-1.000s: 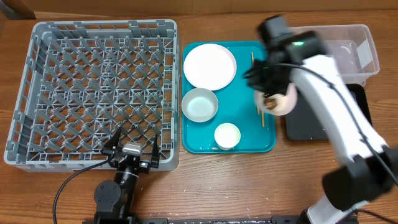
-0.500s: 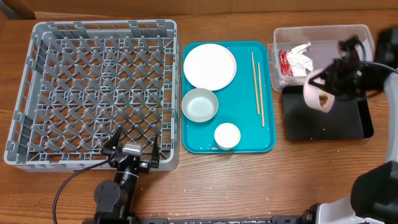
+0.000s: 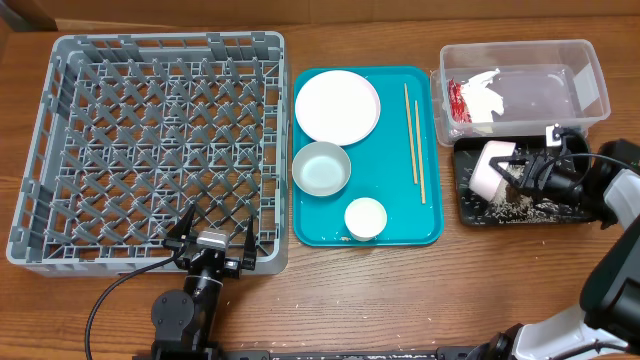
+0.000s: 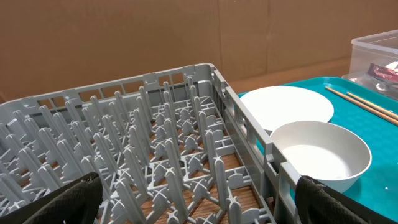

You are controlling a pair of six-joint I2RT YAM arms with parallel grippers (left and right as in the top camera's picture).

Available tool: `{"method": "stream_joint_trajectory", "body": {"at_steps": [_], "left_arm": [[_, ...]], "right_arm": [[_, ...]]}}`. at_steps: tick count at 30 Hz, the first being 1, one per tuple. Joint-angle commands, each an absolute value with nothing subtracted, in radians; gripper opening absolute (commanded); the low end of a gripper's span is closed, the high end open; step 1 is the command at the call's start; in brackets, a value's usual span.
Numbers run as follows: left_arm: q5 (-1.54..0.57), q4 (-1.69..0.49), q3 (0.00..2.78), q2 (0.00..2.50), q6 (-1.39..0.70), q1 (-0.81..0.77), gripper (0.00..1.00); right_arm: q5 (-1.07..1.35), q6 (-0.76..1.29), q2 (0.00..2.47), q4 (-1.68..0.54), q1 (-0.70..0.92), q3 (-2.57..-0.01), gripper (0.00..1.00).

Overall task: Sort waste into correct bins and load items into the dishwasher
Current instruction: 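Tip the rice bowl over the black tray to empty the rice, then return the emptied bowl to the teal tray and release it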

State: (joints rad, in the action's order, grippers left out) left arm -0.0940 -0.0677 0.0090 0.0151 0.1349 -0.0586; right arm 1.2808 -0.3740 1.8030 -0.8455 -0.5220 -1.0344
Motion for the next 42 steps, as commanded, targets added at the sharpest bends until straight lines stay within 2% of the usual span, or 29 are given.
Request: {"method": "stream_joint_trajectory", "body": {"at_steps": [1,9,24,26,32,36,40,42], "left_arm": [[-0.094,-0.070,0.005,0.006,0.150,-0.059,1.00],[-0.094,-0.070,0.005,0.006,0.150,-0.059,1.00],[-0.094,-0.070,0.005,0.006,0.150,-0.059,1.00],[-0.094,-0.070,0.005,0.006,0.150,-0.059,1.00],[-0.094,-0.070,0.005,0.006,0.150,-0.059,1.00],[-0.094,-0.070,0.005,0.006,0.150,-0.059,1.00],[-0.094,-0.070,0.005,0.006,0.150,-0.059,1.00],[-0.094,-0.070,0.005,0.006,0.150,-0.059,1.00]], "right_arm": [[1.451,-0.358,1.812,-0.817,-0.530,-1.033,0.04],[1.570,-0.078,1.812,-0.722,-0.613,-1.034,0.04],[1.523,-0.055,1.811,-0.715,-0.637,-1.037,0.04],[1.438,0.080,1.806,-0.726,-0.637,-1.063,0.04],[1.221,0.079,1.684,-0.882,-0.635,-1.177,0.04],[0.917,0.079,1.575,-0.983,-0.588,-1.216,0.04],[0.699,0.085,1.479,-1.059,-0.416,-1.282,0.04],[0.529,0.140,1.459,-1.076,-0.251,-1.329,0.04]]}}
